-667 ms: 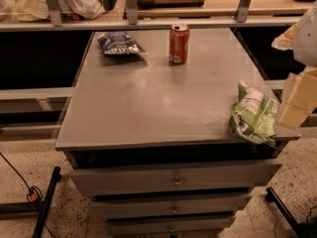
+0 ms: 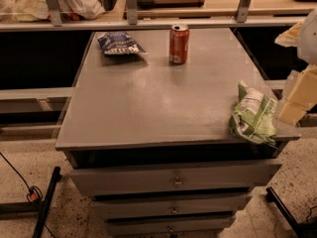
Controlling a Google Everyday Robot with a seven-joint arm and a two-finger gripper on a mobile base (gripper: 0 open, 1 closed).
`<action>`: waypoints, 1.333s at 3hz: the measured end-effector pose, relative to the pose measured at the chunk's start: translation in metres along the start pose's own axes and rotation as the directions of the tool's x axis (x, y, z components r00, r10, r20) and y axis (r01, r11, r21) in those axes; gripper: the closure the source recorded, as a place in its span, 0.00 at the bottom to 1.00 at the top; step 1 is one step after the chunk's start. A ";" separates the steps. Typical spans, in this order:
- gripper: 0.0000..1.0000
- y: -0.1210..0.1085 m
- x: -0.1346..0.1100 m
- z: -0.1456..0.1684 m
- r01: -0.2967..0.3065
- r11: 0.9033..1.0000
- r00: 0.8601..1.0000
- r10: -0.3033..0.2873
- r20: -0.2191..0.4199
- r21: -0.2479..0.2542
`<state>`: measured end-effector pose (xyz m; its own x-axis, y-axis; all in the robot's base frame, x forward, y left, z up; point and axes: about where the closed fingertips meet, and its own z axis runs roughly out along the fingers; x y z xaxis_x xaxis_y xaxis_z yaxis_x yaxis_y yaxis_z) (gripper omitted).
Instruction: Move green jalapeno chip bag near coke can
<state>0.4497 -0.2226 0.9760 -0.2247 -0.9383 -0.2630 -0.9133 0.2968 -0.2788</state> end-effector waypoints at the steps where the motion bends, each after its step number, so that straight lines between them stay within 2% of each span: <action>1: 0.00 -0.028 0.003 0.019 -0.003 0.999 1.000 0.002 0.019 0.042; 2: 0.00 -0.052 0.010 0.040 -0.015 0.999 1.000 0.015 -0.009 0.031; 3: 0.00 -0.055 0.018 0.059 -0.012 0.999 0.998 0.010 -0.058 -0.034; 4: 0.00 -0.053 0.027 0.078 -0.015 0.994 0.996 0.004 -0.094 -0.108</action>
Offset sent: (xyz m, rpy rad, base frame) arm 0.0856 -0.0316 -0.0426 -0.0381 0.0259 -0.0448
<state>0.5190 -0.2500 0.9115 -0.2595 -0.9495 -0.1764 -0.9413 0.2896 -0.1735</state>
